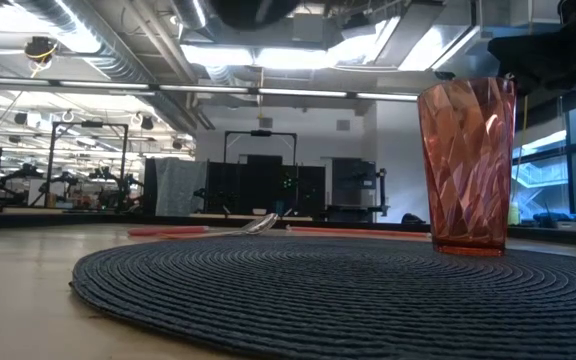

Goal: Pick & Place Utensil
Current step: Put the bowl in the center of the mat

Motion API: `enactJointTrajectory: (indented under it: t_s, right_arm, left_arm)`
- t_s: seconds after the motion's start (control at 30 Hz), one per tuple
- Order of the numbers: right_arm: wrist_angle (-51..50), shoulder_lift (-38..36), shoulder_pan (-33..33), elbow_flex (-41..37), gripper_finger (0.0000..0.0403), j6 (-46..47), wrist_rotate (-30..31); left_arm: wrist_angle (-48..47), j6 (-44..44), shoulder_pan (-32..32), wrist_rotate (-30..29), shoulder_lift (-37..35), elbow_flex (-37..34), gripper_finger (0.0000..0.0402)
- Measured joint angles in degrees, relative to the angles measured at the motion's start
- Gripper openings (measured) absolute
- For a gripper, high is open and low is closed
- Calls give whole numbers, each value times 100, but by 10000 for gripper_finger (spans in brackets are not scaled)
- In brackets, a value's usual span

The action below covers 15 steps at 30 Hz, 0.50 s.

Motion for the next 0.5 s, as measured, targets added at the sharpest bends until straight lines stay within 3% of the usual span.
enactJointTrajectory:
  t_s: [0.2,0.37,0.5]
  right_arm:
    - [-5,0,-1,0,4,111,0]
    - [-91,0,0,0,4,209,-55]
    - [-90,-1,-1,0,4,183,-52]
  left_arm:
    - [284,12,-541,-58,-650,-625,4]
    - [1274,16,-524,-449,-1820,-2194,4]
    - [2528,-3,-360,-314,-3011,-3671,4]
